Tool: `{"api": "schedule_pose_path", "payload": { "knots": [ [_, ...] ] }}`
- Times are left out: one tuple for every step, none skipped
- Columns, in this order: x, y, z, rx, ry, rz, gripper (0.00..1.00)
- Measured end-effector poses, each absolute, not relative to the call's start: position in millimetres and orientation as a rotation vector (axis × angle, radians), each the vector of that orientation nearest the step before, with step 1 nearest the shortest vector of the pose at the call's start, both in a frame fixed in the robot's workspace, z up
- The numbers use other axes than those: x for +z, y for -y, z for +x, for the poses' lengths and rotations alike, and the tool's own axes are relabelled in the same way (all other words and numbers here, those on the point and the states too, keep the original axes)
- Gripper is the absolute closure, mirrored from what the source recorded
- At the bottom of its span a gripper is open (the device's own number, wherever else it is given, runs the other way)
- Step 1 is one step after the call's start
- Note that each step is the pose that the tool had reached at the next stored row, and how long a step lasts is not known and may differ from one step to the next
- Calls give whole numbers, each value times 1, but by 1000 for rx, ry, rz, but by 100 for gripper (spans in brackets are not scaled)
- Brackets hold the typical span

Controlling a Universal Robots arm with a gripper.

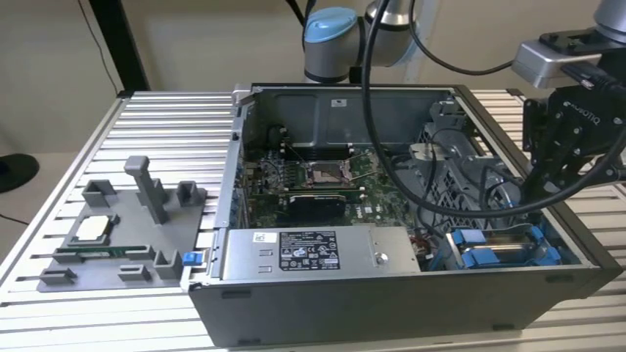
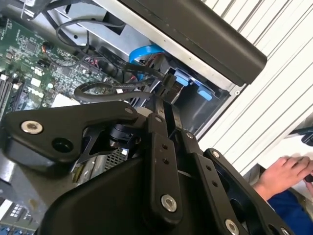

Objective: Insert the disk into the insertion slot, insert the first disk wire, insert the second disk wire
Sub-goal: 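Insert the first disk wire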

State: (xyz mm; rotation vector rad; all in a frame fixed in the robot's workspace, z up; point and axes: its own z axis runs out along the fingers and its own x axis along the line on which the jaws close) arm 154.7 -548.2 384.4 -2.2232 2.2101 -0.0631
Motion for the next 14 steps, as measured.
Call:
{"api": "schedule_pose_path", "payload": {
  "knots": [
    [384, 549, 155, -56, -2208, -2221, 100],
    [384, 549, 155, -44, -2204, -2217, 100],
    [384, 550, 155, -35, -2201, -2213, 100],
    [383, 550, 155, -28, -2200, -2211, 100],
    [383, 551, 155, -22, -2198, -2210, 100],
    [382, 552, 156, -17, -2198, -2210, 100],
    [382, 552, 156, -14, -2199, -2210, 100],
    [381, 553, 156, -13, -2200, -2211, 100],
    [381, 553, 157, -12, -2201, -2211, 100],
    [380, 554, 157, -10, -2202, -2211, 100],
    [379, 554, 157, -7, -2205, -2210, 100],
    [378, 555, 157, -5, -2211, -2208, 100],
    [377, 555, 157, -1, -2216, -2205, 100],
    [377, 556, 157, 2, -2223, -2202, 100]
  ]
}}
